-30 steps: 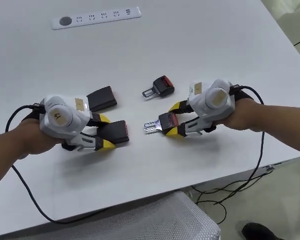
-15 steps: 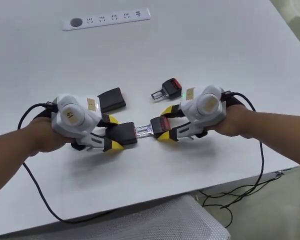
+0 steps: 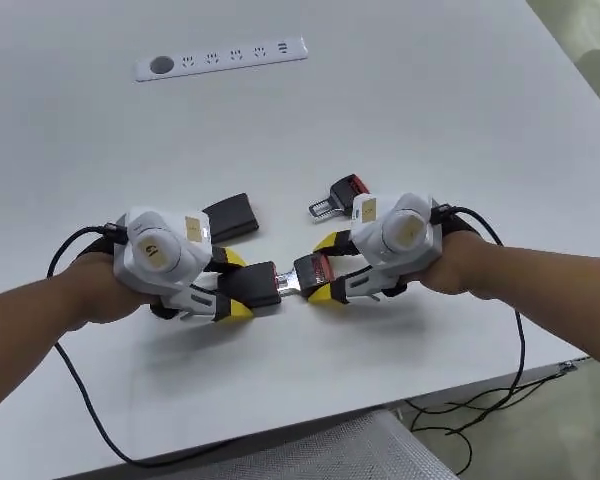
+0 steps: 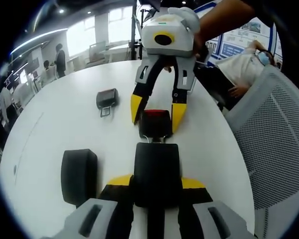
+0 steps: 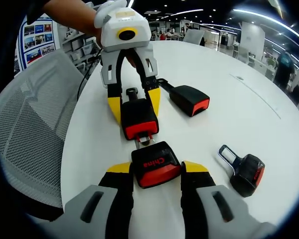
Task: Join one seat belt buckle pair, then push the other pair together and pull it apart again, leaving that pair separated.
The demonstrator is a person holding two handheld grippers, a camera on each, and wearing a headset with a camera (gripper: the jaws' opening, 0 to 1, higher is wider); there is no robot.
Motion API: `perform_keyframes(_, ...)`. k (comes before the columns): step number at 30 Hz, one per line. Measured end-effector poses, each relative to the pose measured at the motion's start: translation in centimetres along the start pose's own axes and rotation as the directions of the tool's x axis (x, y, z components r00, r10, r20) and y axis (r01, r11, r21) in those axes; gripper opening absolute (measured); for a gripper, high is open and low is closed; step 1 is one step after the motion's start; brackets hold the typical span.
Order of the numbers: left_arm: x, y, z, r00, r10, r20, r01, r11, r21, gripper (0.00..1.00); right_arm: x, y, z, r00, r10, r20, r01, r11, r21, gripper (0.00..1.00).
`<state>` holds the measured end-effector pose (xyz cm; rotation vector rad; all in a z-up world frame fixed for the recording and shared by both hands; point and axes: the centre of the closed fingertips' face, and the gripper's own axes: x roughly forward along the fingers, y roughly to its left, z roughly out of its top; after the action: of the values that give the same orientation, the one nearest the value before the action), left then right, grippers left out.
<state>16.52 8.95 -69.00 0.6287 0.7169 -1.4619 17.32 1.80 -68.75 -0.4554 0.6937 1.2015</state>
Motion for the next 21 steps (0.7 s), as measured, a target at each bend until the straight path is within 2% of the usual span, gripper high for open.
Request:
perform_keyframes(4, 0.0, -0.1, 0.1, 0.9998, -0.015, -0.009, 0.015, 1.0, 0.015, 0.34, 0.3, 0.3, -0.1, 0.9999, -0.006, -0.011, 0.006, 1.0, 0.006, 0.35)
perform_keyframes(14, 0.0, -0.1, 0.1, 0.9999, -0.001, -0.011, 0.001, 1.0, -0.001, 0.33, 1.3, 0.8, 0.5, 0.9982, -0.059, -0.009, 0.06, 0.996, 0.063, 0.34)
perform_keyframes(21, 0.0, -0.3, 0.2, 0.9999, -0.002, -0.017, 0.002, 1.0, 0.001, 0.33, 1.7, 1.1, 0.6, 0.9974, -0.071, -0.016, 0.072, 0.994, 0.081, 0.34)
